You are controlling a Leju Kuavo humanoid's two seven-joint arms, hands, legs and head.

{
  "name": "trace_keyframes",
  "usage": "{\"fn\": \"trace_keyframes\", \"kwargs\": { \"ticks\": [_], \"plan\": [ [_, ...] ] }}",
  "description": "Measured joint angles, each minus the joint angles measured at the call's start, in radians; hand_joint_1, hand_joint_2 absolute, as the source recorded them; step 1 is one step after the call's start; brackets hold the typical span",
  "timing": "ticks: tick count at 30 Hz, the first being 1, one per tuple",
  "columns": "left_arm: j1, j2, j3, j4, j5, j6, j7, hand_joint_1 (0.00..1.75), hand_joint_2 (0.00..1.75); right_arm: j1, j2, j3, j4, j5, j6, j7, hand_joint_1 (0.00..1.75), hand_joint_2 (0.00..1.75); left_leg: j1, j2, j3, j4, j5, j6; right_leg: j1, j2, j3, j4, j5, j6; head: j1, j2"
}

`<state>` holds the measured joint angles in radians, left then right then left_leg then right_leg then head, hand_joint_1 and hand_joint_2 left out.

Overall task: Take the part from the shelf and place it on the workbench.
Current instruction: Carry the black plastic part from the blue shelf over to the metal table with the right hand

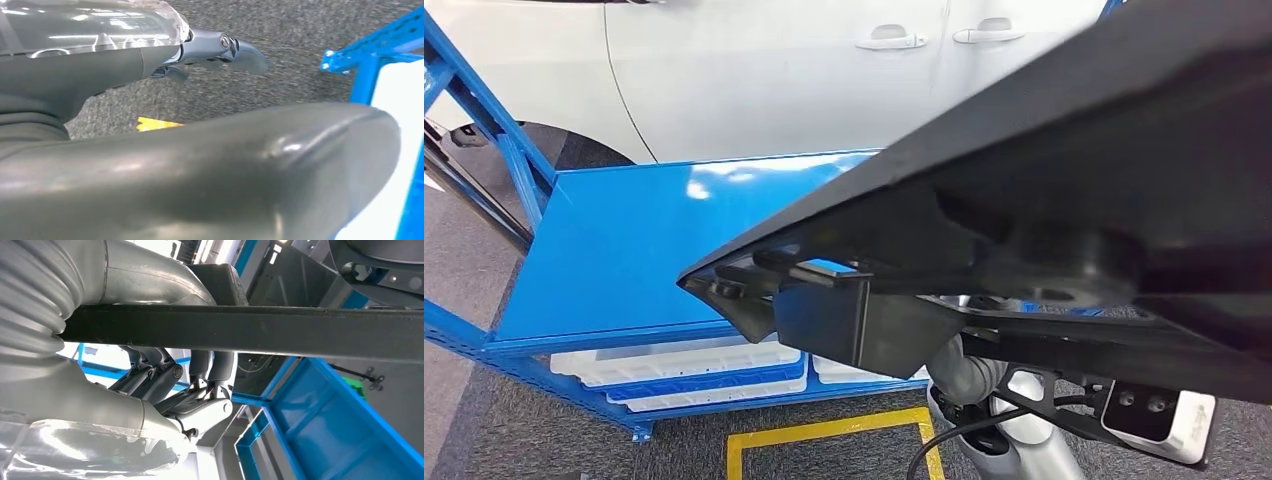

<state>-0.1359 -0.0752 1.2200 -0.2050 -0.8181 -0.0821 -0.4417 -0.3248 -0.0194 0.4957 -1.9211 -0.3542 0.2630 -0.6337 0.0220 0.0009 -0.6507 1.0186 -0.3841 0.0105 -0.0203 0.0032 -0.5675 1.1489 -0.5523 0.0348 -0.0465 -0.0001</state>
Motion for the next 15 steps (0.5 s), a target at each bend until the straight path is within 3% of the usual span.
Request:
{"fn": "trace_keyframes", "kwargs": {
  "ticks": [2,3,6,7,8,10,11,12,13,15],
  "plan": [
    [0.003,0.0,0.003,0.0,0.001,0.001,0.0,0.0,0.0,-0.009,0.0,0.001,0.0,-0.006,-0.001,0.002,1.61,1.75,-0.001,-0.001,-0.01,0.003,0.013,-0.012,0.003,0.001,0.07,-0.113,0.019,-0.007,0.0,0.0],
    [0.005,0.0,0.005,0.0,0.002,0.002,0.0,0.0,0.0,-0.012,0.0,0.002,0.0,-0.008,-0.001,0.002,1.61,1.75,-0.001,-0.002,-0.012,0.002,0.021,-0.019,0.007,0.003,0.08,-0.136,0.018,-0.012,0.0,0.0],
    [0.012,0.0,0.01,0.0,0.002,0.004,0.001,0.0,0.0,-0.015,0.0,0.004,0.002,-0.011,-0.002,0.003,1.61,1.75,0.001,-0.004,-0.019,-0.003,0.032,-0.039,0.009,0.001,0.064,-0.145,0.041,-0.035,0.0,0.0],
    [0.015,0.0,0.011,0.0,0.002,0.005,0.002,0.0,0.0,-0.017,0.0,0.005,0.003,-0.012,-0.002,0.003,1.61,1.75,0.002,-0.005,-0.028,0.013,0.008,-0.043,0.008,-0.001,0.055,-0.148,0.053,-0.044,0.0,0.0],
    [0.017,0.0,0.012,0.0,0.002,0.005,0.002,0.0,0.0,-0.018,0.0,0.006,0.004,-0.013,-0.003,0.004,1.61,1.75,0.003,-0.006,-0.041,0.05,-0.036,-0.045,0.007,-0.003,0.043,-0.151,0.065,-0.052,0.0,0.0],
    [0.018,0.0,0.013,0.0,0.0,0.007,0.005,0.0,0.0,-0.02,0.001,0.008,0.006,-0.018,-0.007,0.01,1.61,1.75,0.003,-0.005,-0.072,0.172,-0.141,-0.049,0.011,-0.006,0.016,-0.15,0.088,-0.061,0.0,0.0],
    [0.018,0.001,0.013,0.0,-0.002,0.008,0.006,0.0,0.0,-0.02,0.0,0.008,0.007,-0.02,-0.009,0.014,1.61,1.75,0.003,-0.005,-0.08,0.232,-0.17,-0.051,0.013,-0.006,0.002,-0.149,0.099,-0.062,0.0,0.0],
    [0.018,0.002,0.013,0.0,-0.003,0.009,0.008,0.0,0.0,-0.02,0.0,0.008,0.008,-0.022,-0.011,0.017,1.61,1.75,0.003,-0.005,-0.077,0.271,-0.174,-0.053,0.015,-0.007,-0.013,-0.147,0.11,-0.062,0.0,0.0],
    [0.018,0.002,0.013,0.0,-0.004,0.009,0.01,0.0,0.0,-0.021,0.0,0.008,0.009,-0.022,-0.013,0.019,1.61,1.75,0.003,-0.005,-0.059,0.278,-0.158,-0.052,0.017,-0.007,-0.028,-0.145,0.12,-0.062,0.0,0.0],
    [0.017,0.002,0.013,0.0,-0.006,0.009,0.012,0.0,0.0,-0.022,0.0,0.008,0.009,-0.023,-0.014,0.021,1.61,1.75,0.002,-0.005,0.029,0.19,-0.113,-0.045,0.019,-0.007,-0.055,-0.139,0.138,-0.058,0.0,0.0]
  ]
}}
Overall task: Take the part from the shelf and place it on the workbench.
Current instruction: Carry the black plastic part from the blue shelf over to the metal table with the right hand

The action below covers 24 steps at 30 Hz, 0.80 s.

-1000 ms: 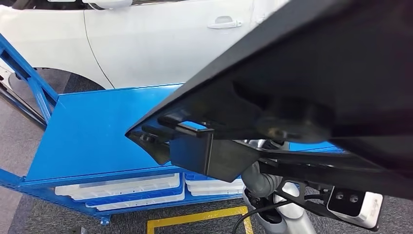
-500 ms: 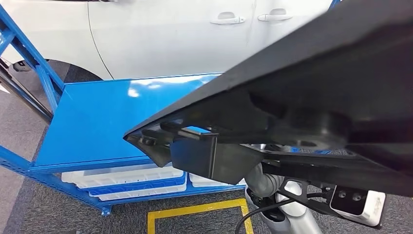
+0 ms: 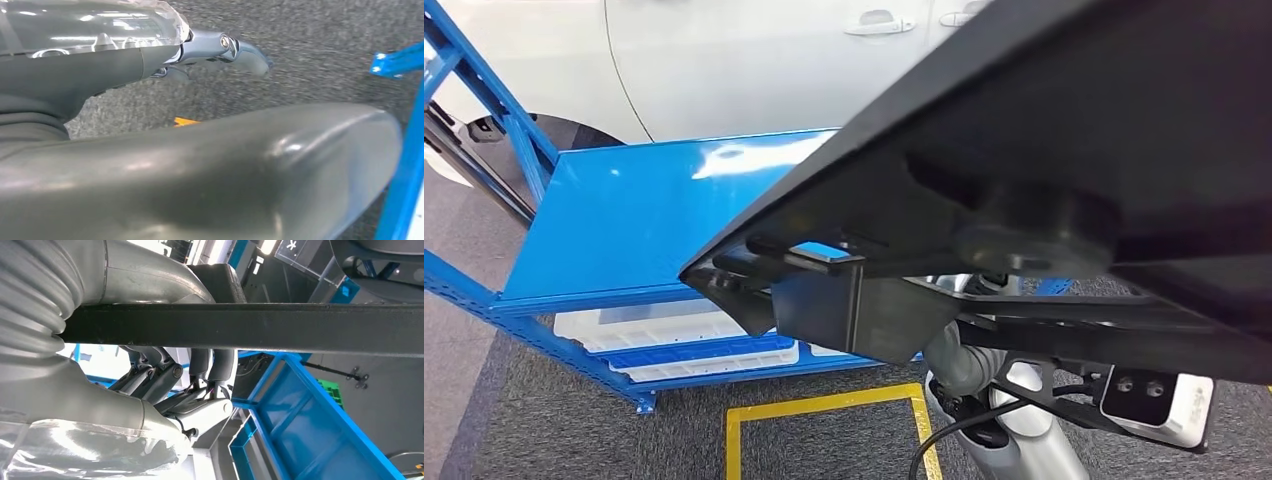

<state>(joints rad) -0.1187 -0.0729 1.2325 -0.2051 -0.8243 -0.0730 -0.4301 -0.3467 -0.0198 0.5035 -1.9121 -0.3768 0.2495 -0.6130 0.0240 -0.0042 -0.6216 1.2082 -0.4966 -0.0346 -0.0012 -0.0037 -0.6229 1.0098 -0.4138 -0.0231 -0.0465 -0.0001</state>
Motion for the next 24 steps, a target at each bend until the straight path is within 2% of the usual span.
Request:
{"fn": "trace_keyframes", "kwargs": {
  "ticks": [2,3,4,6,7,8,9,10,11,12,13,14,15,16,17,18,19,21,22,23,24],
  "plan": [
    [-0.004,0.002,0.0,0.0,-0.004,0.0,0.004,0.0,0.0,-0.002,0.0,0.0,-0.002,0.001,-0.001,-0.001,1.61,1.75,-0.005,0.0,0.102,-0.139,-0.002,0.011,0.003,0.0,-0.018,0.006,0.016,0.008,0.0,0.0],
    [-0.006,0.002,0.0,0.0,-0.005,0.0,0.007,0.0,0.0,-0.004,0.0,0.0,-0.003,0.003,0.0,-0.004,1.61,1.75,-0.009,-0.001,0.129,-0.184,-0.013,0.017,0.003,-0.001,-0.022,0.007,0.023,0.014,0.0,0.0],
    [-0.007,0.003,0.0,0.0,-0.006,0.0,0.011,0.0,0.0,-0.005,0.0,0.0,-0.005,0.004,0.004,-0.007,1.61,1.75,-0.013,-0.001,0.138,-0.207,-0.019,0.023,0.003,-0.002,-0.025,0.006,0.032,0.02,0.0,0.0],
    [-0.007,0.003,0.0,0.0,-0.006,0.0,0.02,0.0,0.0,-0.007,-0.001,0.001,-0.011,0.007,0.019,-0.011,1.61,1.75,-0.012,0.001,0.126,-0.216,-0.003,0.036,0.001,0.0,-0.03,0.005,0.04,0.034,0.0,0.0],
    [-0.007,0.003,0.0,0.0,-0.006,-0.001,0.024,0.0,0.0,-0.009,-0.002,0.001,-0.013,0.006,0.028,-0.011,1.61,1.75,-0.009,0.004,0.118,-0.219,0.009,0.043,0.0,0.002,-0.037,0.017,0.022,0.039,0.0,0.0],
    [-0.007,0.002,0.0,0.0,-0.005,-0.002,0.028,0.0,0.0,-0.01,-0.002,0.001,-0.015,0.005,0.035,-0.01,1.61,1.75,-0.007,0.007,0.108,-0.222,0.022,0.049,-0.001,0.003,-0.049,0.048,-0.016,0.044,0.0,0.0],
    [-0.007,0.002,0.0,0.0,-0.003,-0.004,0.033,0.0,0.0,-0.011,-0.003,0.001,-0.016,0.003,0.04,-0.008,1.61,1.75,-0.006,0.01,0.096,-0.223,0.034,0.053,-0.004,0.004,-0.064,0.098,-0.069,0.048,0.0,0.0],
    [-0.005,0.002,0.0,0.0,-0.001,-0.007,0.039,0.0,0.0,-0.012,-0.003,0.001,-0.015,0.002,0.044,-0.006,1.61,1.75,-0.006,0.011,0.081,-0.222,0.045,0.056,-0.005,0.004,-0.079,0.163,-0.121,0.051,0.0,0.0],
    [-0.003,0.002,0.0,0.0,0.001,-0.01,0.047,0.0,0.0,-0.012,-0.004,0.001,-0.014,0.0,0.046,-0.004,1.61,1.75,-0.006,0.012,0.064,-0.22,0.057,0.056,-0.007,0.004,-0.09,0.227,-0.155,0.054,0.0,0.0],
    [0.0,0.002,0.001,0.0,0.003,-0.012,0.057,0.0,0.0,-0.011,-0.005,0.001,-0.012,-0.001,0.047,-0.004,1.61,1.75,-0.006,0.013,0.047,-0.218,0.069,0.055,-0.008,0.004,-0.09,0.272,-0.162,0.057,0.0,0.0],
    [0.002,0.002,0.001,0.0,0.004,-0.014,0.067,0.0,0.0,-0.009,-0.007,0.0,-0.009,-0.002,0.049,-0.004,1.61,1.75,-0.007,0.013,0.029,-0.215,0.08,0.053,-0.009,0.004,-0.077,0.289,-0.146,0.058,0.0,0.0],
    [0.004,0.002,0.002,0.0,0.005,-0.015,0.076,0.0,0.0,-0.008,-0.009,0.0,-0.005,-0.003,0.05,-0.004,1.61,1.75,-0.007,0.013,0.012,-0.212,0.091,0.051,-0.011,0.004,-0.048,0.271,-0.116,0.057,0.0,0.0],
    [0.005,0.002,0.002,0.0,0.005,-0.015,0.083,0.0,0.0,-0.008,-0.011,0.0,-0.002,-0.004,0.051,-0.005,1.61,1.75,-0.007,0.013,-0.003,-0.207,0.1,0.049,-0.011,0.004,-0.004,0.221,-0.088,0.055,0.0,0.0],
    [0.006,0.002,0.002,0.0,0.005,-0.015,0.087,0.0,0.0,-0.007,-0.013,-0.001,0.001,-0.004,0.052,-0.006,1.61,1.75,-0.007,0.013,-0.016,-0.202,0.108,0.045,-0.01,0.004,0.049,0.149,-0.084,0.05,0.0,0.0],
    [0.007,0.002,0.002,0.0,0.005,-0.015,0.091,0.0,0.0,-0.007,-0.014,-0.001,0.003,-0.003,0.053,-0.007,1.61,1.75,-0.008,0.012,-0.026,-0.198,0.115,0.041,-0.008,0.004,0.098,0.079,-0.092,0.045,0.0,0.0],
    [0.008,0.003,0.002,0.0,0.005,-0.015,0.093,0.0,0.0,-0.006,-0.015,-0.001,0.005,-0.002,0.053,-0.008,1.61,1.75,-0.008,0.012,-0.031,-0.196,0.123,0.035,-0.005,0.005,0.13,0.026,-0.106,0.04,0.0,0.0],
    [0.008,0.003,0.002,0.0,0.005,-0.014,0.095,0.0,0.0,-0.005,-0.016,-0.003,0.007,-0.001,0.052,-0.009,1.61,1.75,-0.008,0.011,-0.034,-0.197,0.133,0.028,-0.002,0.005,0.145,-0.005,-0.118,0.033,0.0,0.0],
    [0.01,0.005,0.002,0.0,0.003,-0.014,0.098,0.0,0.0,0.0,-0.021,-0.006,0.014,0.002,0.049,-0.011,1.61,1.75,-0.007,0.011,-0.038,-0.203,0.148,0.015,0.0,0.004,0.137,-0.016,-0.105,0.019,0.0,0.0],
    [0.011,0.006,0.002,0.0,0.001,-0.014,0.099,0.0,0.0,0.002,-0.023,-0.008,0.018,0.004,0.049,-0.012,1.61,1.75,-0.006,0.011,-0.045,-0.196,0.137,0.01,-0.002,0.003,0.128,-0.018,-0.095,0.011,0.0,0.0],
    [0.012,0.008,0.002,0.0,0.0,-0.014,0.1,0.0,0.0,0.004,-0.025,-0.009,0.022,0.008,0.049,-0.012,1.61,1.75,-0.005,0.01,-0.057,-0.172,0.107,0.006,-0.005,0.002,0.119,-0.022,-0.083,0.004,0.0,0.0],
    [0.013,0.009,0.002,0.0,-0.001,-0.015,0.1,0.0,0.0,0.007,-0.026,-0.01,0.025,0.011,0.049,-0.013,1.61,1.75,-0.004,0.01,-0.073,-0.129,0.061,0.003,-0.006,0.001,0.108,-0.024,-0.073,-0.002,0.0,0.0]
  ]
}}
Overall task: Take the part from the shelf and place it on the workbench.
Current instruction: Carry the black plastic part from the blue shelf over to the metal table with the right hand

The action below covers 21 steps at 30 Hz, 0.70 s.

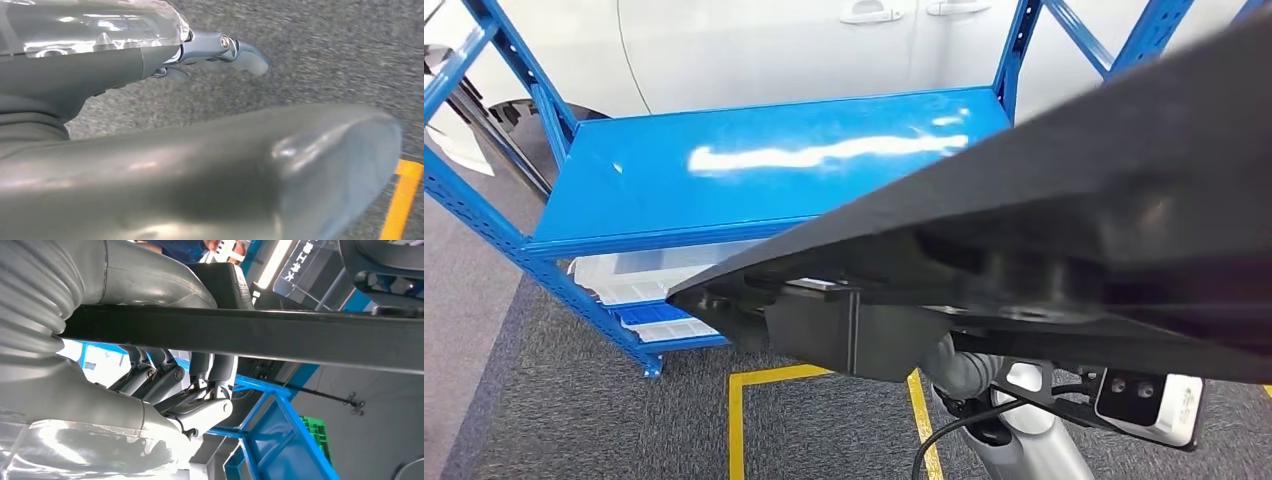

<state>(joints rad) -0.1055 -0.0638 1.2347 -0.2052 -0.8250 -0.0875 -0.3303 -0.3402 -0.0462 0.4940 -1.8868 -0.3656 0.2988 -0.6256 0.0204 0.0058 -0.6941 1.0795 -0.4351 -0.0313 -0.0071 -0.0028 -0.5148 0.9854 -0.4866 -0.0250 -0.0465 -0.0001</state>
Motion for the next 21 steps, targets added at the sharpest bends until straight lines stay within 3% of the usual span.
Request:
{"fn": "trace_keyframes", "kwargs": {
  "ticks": [2,3,4,5,7,9,10,13,15,17,18,19,20,21],
  "plan": [
    [0.001,0.002,0.0,0.0,0.0,-0.001,-0.001,0.0,0.0,0.008,-0.001,0.0,0.006,0.005,0.001,0.0,1.61,1.75,0.0,0.0,-0.033,0.125,-0.085,-0.006,0.002,-0.001,-0.024,0.001,0.02,-0.005,0.0,0.0],
    [0.001,0.003,0.0,0.0,0.0,-0.003,-0.002,0.0,0.0,0.013,-0.001,0.0,0.01,0.006,0.001,0.0,1.61,1.75,0.0,0.0,-0.042,0.179,-0.097,-0.008,0.004,-0.001,-0.036,0.002,0.029,-0.006,0.0,0.0],
    [0.001,0.003,0.0,0.0,0.0,-0.004,-0.003,0.0,0.0,0.017,-0.002,0.0,0.014,0.007,0.002,0.001,1.61,1.75,0.0,0.0,-0.038,0.208,-0.086,-0.009,0.005,-0.002,-0.049,0.004,0.037,-0.005,0.0,0.0],
    [0.002,0.004,0.0,0.0,0.001,-0.006,-0.004,0.0,0.0,0.02,-0.002,0.0,0.018,0.007,0.003,0.002,1.61,1.75,0.0,0.0,-0.017,0.203,-0.06,-0.007,0.006,-0.002,-0.061,0.007,0.045,-0.004,0.0,0.0],
    [0.001,0.005,0.0,0.0,0.003,-0.008,-0.005,0.0,0.0,0.023,-0.002,0.0,0.025,0.011,0.007,0.004,1.61,1.75,-0.001,-0.001,0.074,0.096,-0.024,0.002,0.007,-0.001,-0.08,0.013,0.057,0.0,0.0,0.0],
    [-0.002,0.007,0.0,0.0,0.005,-0.009,-0.006,0.0,0.0,0.025,-0.002,0.0,0.03,0.019,0.011,0.004,1.61,1.75,-0.005,-0.001,0.166,-0.037,-0.041,0.013,0.01,-0.001,-0.089,0.018,0.066,0.009,0.0,0.0],
    [-0.003,0.008,0.0,0.0,0.005,-0.008,-0.007,0.0,0.0,0.025,-0.002,0.0,0.032,0.022,0.013,0.004,1.61,1.75,-0.008,-0.001,0.188,-0.075,-0.055,0.017,0.01,-0.002,-0.091,0.019,0.07,0.015,0.0,0.0],
    [0.0,0.008,0.0,0.0,0.006,-0.008,-0.007,0.0,0.0,0.026,-0.002,0.001,0.039,0.026,0.021,0.003,1.61,1.75,-0.007,0.001,0.191,-0.099,-0.05,0.034,0.008,-0.002,-0.098,0.027,0.072,0.034,0.0,0.0],
    [0.002,0.008,0.0,0.0,0.006,-0.007,-0.006,0.0,0.0,0.027,-0.002,0.001,0.042,0.026,0.022,0.003,1.61,1.75,-0.003,0.003,0.185,-0.104,-0.038,0.047,0.005,0.0,-0.127,0.094,0.023,0.044,0.0,0.0],
    [0.002,0.008,0.0,0.0,0.006,-0.007,-0.005,0.0,0.0,0.03,-0.002,0.001,0.046,0.026,0.022,0.002,1.61,1.75,-0.004,0.004,0.172,-0.102,-0.03,0.051,0.002,0.001,-0.183,0.229,-0.052,0.052,0.0,0.0],
    [0.003,0.008,0.0,0.0,0.005,-0.006,-0.004,0.0,0.0,0.033,-0.002,0.001,0.049,0.027,0.023,0.001,1.61,1.75,-0.004,0.004,0.167,-0.101,-0.027,0.051,0.0,0.001,-0.203,0.283,-0.072,0.054,0.0,0.0],
    [0.004,0.008,0.0,0.0,0.005,-0.006,-0.003,0.0,0.0,0.036,-0.003,0.001,0.051,0.031,0.024,-0.002,1.61,1.75,-0.004,0.004,0.163,-0.099,-0.025,0.051,-0.001,0.001,-0.207,0.306,-0.074,0.056,0.0,0.0],
    [0.004,0.007,0.0,0.0,0.004,-0.004,-0.002,0.0,0.0,0.038,-0.004,0.001,0.054,0.035,0.026,-0.008,1.61,1.75,-0.004,0.004,0.16,-0.096,-0.025,0.05,-0.003,0.001,-0.189,0.283,-0.056,0.056,0.0,0.0],
    [0.005,0.007,0.0,0.0,0.003,-0.002,-0.001,0.0,0.0,0.041,-0.005,0.0,0.056,0.04,0.029,-0.015,1.61,1.75,-0.004,0.003,0.158,-0.092,-0.025,0.048,-0.004,0.001,-0.154,0.226,-0.025,0.054,0.0,0.0]
  ]
}}
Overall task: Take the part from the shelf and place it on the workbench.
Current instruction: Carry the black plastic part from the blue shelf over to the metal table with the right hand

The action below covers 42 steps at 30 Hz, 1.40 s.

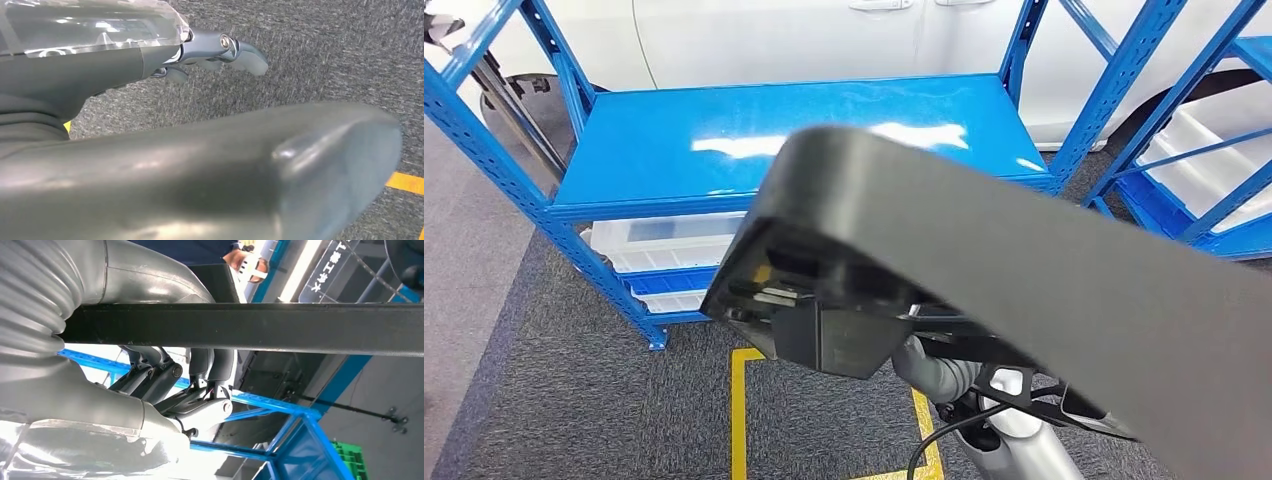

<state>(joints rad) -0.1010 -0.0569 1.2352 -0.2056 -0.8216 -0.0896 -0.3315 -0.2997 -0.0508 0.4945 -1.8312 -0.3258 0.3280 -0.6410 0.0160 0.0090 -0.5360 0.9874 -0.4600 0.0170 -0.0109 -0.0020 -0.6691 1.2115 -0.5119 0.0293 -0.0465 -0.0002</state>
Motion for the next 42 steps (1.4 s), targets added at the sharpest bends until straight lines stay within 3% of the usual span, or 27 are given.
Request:
{"fn": "trace_keyframes", "kwargs": {
  "ticks": [2,3,6,8,11,12,13,14,15,17,19,21,22,24,26,28,29,31,32,34,35,37,39,41,42],
  "plan": [
    [0.0,-0.002,0.0,0.0,-0.002,0.004,0.001,0.0,0.0,0.002,-0.001,0.0,0.002,0.005,0.012,-0.019,1.61,1.75,-0.003,0.002,-0.003,0.008,-0.003,-0.005,0.004,-0.013,0.075,-0.137,0.047,-0.01,0.0,0.0],
    [0.001,-0.002,0.0,0.0,-0.003,0.006,0.001,0.0,0.0,0.002,-0.002,0.0,0.002,0.004,0.02,-0.026,1.61,1.75,-0.005,0.004,-0.005,0.012,-0.004,-0.01,0.007,-0.019,0.093,-0.177,0.055,-0.016,0.0,0.0],
    [0.005,-0.002,0.0,0.0,-0.006,0.009,0.003,0.0,0.0,0.006,-0.002,0.0,0.001,0.002,0.035,-0.039,1.61,1.75,-0.008,0.018,-0.012,0.015,-0.005,-0.026,0.011,-0.012,0.093,-0.198,0.057,-0.033,0.0,0.0],
    [0.003,-0.002,0.0,0.0,-0.005,0.008,0.006,0.0,0.0,0.005,-0.002,0.0,-0.002,0.002,0.039,-0.041,1.61,1.75,-0.006,0.016,-0.022,0.041,-0.028,-0.036,0.007,0.0,0.093,-0.205,0.064,-0.045,0.0,0.0],
    [0.003,0.0,0.0,0.0,-0.003,0.007,0.019,0.0,0.0,0.004,-0.002,-0.001,-0.011,-0.005,0.034,-0.039,1.61,1.75,-0.003,0.003,-0.095,0.21,-0.119,-0.045,0.005,0.016,0.091,-0.208,0.069,-0.056,0.0,0.0],
    [0.004,0.002,0.0,0.0,-0.003,0.007,0.026,0.0,0.0,0.004,-0.002,-0.004,-0.012,-0.012,0.032,-0.037,1.61,1.75,-0.003,0.001,-0.122,0.269,-0.14,-0.047,0.005,0.023,0.09,-0.207,0.069,-0.056,0.0,0.0],
    [0.004,0.004,0.0,0.0,-0.003,0.006,0.033,0.0,0.0,0.004,-0.004,-0.01,-0.013,-0.02,0.03,-0.036,1.61,1.75,-0.002,0.0,-0.136,0.3,-0.142,-0.048,0.005,0.031,0.09,-0.206,0.07,-0.056,0.0,0.0],
    [0.004,0.007,0.0,0.0,-0.003,0.006,0.039,0.0,0.0,0.005,-0.006,-0.021,-0.013,-0.027,0.03,-0.037,1.61,1.75,-0.001,-0.001,-0.132,0.291,-0.123,-0.049,0.005,0.04,0.09,-0.205,0.07,-0.055,0.0,0.0],
    [0.004,0.01,0.0,0.0,-0.003,0.005,0.044,0.0,0.0,0.004,-0.008,-0.034,-0.013,-0.032,0.032,-0.039,1.61,1.75,0.001,-0.006,-0.11,0.244,-0.089,-0.049,0.004,0.049,0.09,-0.202,0.07,-0.053,0.0,0.0],
    [0.005,0.017,0.001,0.0,-0.001,0.004,0.051,0.0,0.0,0.004,-0.011,-0.059,-0.012,-0.027,0.036,-0.046,1.61,1.75,0.008,-0.041,-0.047,0.108,-0.028,-0.047,0.005,0.068,0.086,-0.194,0.069,-0.046,0.0,0.0],
    [0.005,0.023,0.003,0.0,0.001,0.006,0.056,0.0,0.0,0.005,-0.011,-0.072,-0.012,-0.01,0.041,-0.051,1.61,1.75,0.01,-0.071,-0.017,0.039,-0.014,-0.042,0.004,0.088,0.075,-0.187,0.071,-0.033,0.0,0.0],
    [0.005,0.025,0.006,0.0,0.005,0.014,0.057,0.0,0.0,0.007,-0.011,-0.077,-0.013,0.008,0.048,-0.053,1.61,1.75,0.008,-0.061,-0.017,0.034,-0.014,-0.032,0.002,0.107,0.065,-0.188,0.079,-0.018,0.0,0.0],
    [0.004,0.025,0.008,0.0,0.007,0.022,0.054,0.0,0.0,0.008,-0.011,-0.079,-0.014,0.015,0.051,-0.053,1.61,1.75,0.009,-0.051,-0.017,0.03,-0.011,-0.024,0.002,0.101,0.061,-0.186,0.078,-0.012,0.0,0.0],
    [0.003,0.024,0.011,0.0,0.008,0.039,0.041,0.0,0.0,0.006,-0.01,-0.083,-0.02,0.026,0.053,-0.051,1.61,1.75,0.011,-0.028,-0.018,0.023,-0.003,-0.009,0.004,0.058,0.039,-0.141,0.047,-0.005,0.0,0.0],
    [0.005,0.024,0.013,0.0,0.006,0.051,0.028,0.0,0.0,0.005,-0.007,-0.086,-0.027,0.033,0.055,-0.049,1.61,1.75,0.006,-0.004,-0.02,0.021,-0.002,-0.001,0.003,0.018,-0.017,-0.019,-0.017,0.0,0.0,0.0],
    [0.008,0.024,0.014,0.0,0.005,0.055,0.022,0.0,0.0,0.006,-0.006,-0.09,-0.031,0.035,0.057,-0.047,1.61,1.75,0.004,0.022,-0.022,0.022,-0.002,0.0,0.0,0.011,-0.062,0.083,-0.051,0.002,0.0,0.0],
    [0.007,0.024,0.014,0.0,0.005,0.056,0.02,0.0,0.0,0.006,-0.006,-0.091,-0.032,0.034,0.059,-0.047,1.61,1.75,0.003,0.034,-0.022,0.023,-0.003,0.0,-0.001,0.009,-0.059,0.084,-0.041,0.002,0.0,0.0],
    [0.005,0.023,0.014,0.0,0.005,0.053,0.018,0.0,0.0,0.007,-0.006,-0.097,-0.037,0.022,0.068,-0.045,1.61,1.75,0.002,0.055,-0.021,0.025,-0.005,-0.001,0.0,-0.012,0.0,-0.021,0.017,-0.004,0.0,0.0],
    [0.005,0.021,0.014,0.0,0.005,0.049,0.017,0.0,0.0,0.006,-0.006,-0.102,-0.043,0.012,0.076,-0.043,1.61,1.75,0.0,0.064,-0.02,0.026,-0.006,-0.004,0.005,-0.04,0.037,-0.092,0.039,-0.01,0.0,0.0],
    [0.005,0.017,0.014,0.0,0.003,0.043,0.021,0.0,0.0,0.006,-0.005,-0.121,-0.055,-0.009,0.097,-0.033,1.61,1.75,-0.005,0.082,-0.018,0.028,-0.01,-0.011,0.016,-0.076,0.08,-0.179,0.06,-0.025,0.0,0.0],
    [0.005,0.015,0.014,0.0,0.0,0.042,0.027,0.0,0.0,0.006,-0.004,-0.132,-0.06,-0.016,0.108,-0.026,1.61,1.75,-0.007,0.092,-0.017,0.027,-0.011,-0.016,0.021,-0.078,0.081,-0.19,0.058,-0.03,0.0,0.0],
    [0.004,0.011,0.014,0.0,-0.006,0.044,0.043,0.0,0.0,0.008,0.002,-0.15,-0.067,-0.021,0.123,-0.009,1.61,1.75,-0.007,0.108,-0.013,0.026,-0.015,-0.027,0.018,-0.051,0.079,-0.196,0.066,-0.039,0.0,0.0],
    [0.003,0.008,0.014,0.0,-0.013,0.047,0.057,0.0,0.0,0.009,0.011,-0.162,-0.073,-0.02,0.127,0.001,1.61,1.75,-0.005,0.074,-0.024,0.062,-0.046,-0.036,0.01,-0.028,0.081,-0.207,0.075,-0.05,0.0,0.0],
    [0.005,0.006,0.013,0.0,-0.018,0.052,0.067,0.0,0.0,0.011,0.023,-0.167,-0.075,-0.019,0.127,0.005,1.61,1.75,-0.001,0.02,-0.072,0.175,-0.11,-0.042,0.007,-0.003,0.081,-0.21,0.08,-0.057,0.0,0.0],
    [0.008,0.006,0.013,0.0,-0.019,0.055,0.071,0.0,0.0,0.015,0.028,-0.168,-0.075,-0.019,0.127,0.006,1.61,1.75,-0.001,0.008,-0.102,0.241,-0.137,-0.045,0.007,0.01,0.079,-0.21,0.081,-0.058,0.0,0.0]
  ]
}}
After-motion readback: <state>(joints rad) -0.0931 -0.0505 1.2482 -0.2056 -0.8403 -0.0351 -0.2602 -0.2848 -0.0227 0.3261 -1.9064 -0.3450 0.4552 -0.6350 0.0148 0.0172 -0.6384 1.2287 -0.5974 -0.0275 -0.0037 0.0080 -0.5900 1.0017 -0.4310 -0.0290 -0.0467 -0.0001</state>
